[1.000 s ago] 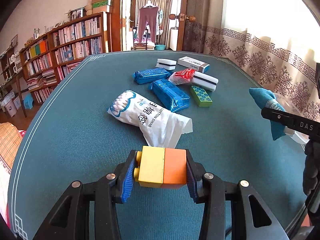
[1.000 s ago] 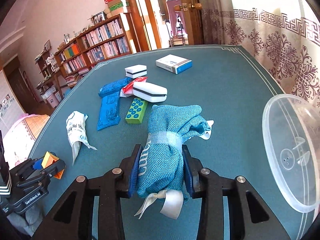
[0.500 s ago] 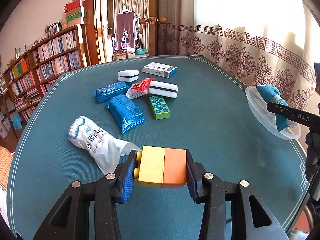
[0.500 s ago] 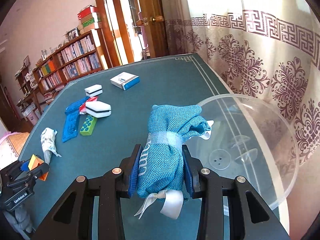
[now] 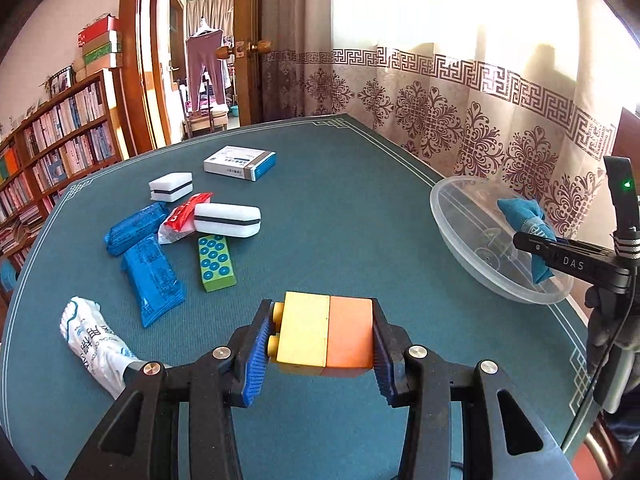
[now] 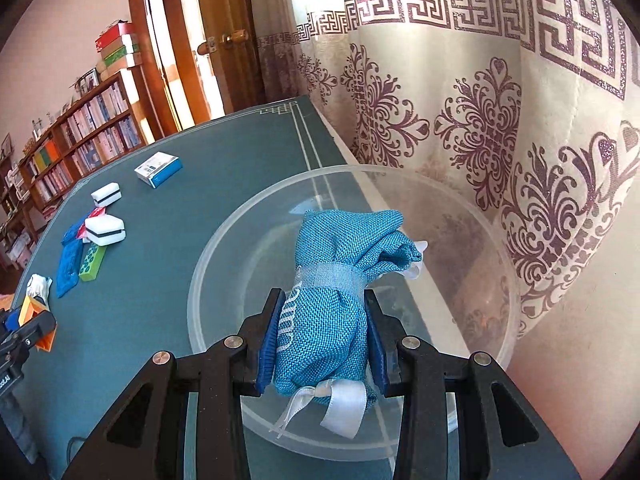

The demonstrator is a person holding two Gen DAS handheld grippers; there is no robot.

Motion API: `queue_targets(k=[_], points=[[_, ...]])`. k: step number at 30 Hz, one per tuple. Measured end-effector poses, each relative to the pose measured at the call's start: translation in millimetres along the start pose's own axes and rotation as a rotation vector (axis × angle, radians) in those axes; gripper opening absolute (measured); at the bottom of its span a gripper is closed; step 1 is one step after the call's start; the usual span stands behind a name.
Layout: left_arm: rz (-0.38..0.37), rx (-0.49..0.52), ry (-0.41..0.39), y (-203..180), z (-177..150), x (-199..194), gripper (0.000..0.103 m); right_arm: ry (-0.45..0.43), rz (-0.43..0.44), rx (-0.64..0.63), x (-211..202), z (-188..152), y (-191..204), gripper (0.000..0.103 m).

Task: Organize objects
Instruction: 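Carry both into the clear bowl, left tool opening to drop the brick while right lowers towel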

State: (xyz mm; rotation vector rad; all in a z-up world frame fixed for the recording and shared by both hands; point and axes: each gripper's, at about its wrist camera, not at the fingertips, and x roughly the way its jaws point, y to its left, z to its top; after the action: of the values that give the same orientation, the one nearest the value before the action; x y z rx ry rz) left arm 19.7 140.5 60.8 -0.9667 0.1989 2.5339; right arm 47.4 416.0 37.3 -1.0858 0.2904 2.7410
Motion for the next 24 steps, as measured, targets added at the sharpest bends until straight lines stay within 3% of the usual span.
queue_targets(k=[10, 12, 24], points=[[-0.056, 0.045, -0.012, -36, 27, 17, 0.047, -0.004, -0.06, 0.041, 8, -2, -22, 0.044], [-0.069, 0.05, -0.017, -44, 32, 20, 0.047, -0.023, -0.073, 0.037, 5, -3, -24, 0.048], [-0.169, 0.128, -0.021, -96, 48, 41, 0.047, -0.117, -0.087, 0.043, -15, -2, -28, 0.048]])
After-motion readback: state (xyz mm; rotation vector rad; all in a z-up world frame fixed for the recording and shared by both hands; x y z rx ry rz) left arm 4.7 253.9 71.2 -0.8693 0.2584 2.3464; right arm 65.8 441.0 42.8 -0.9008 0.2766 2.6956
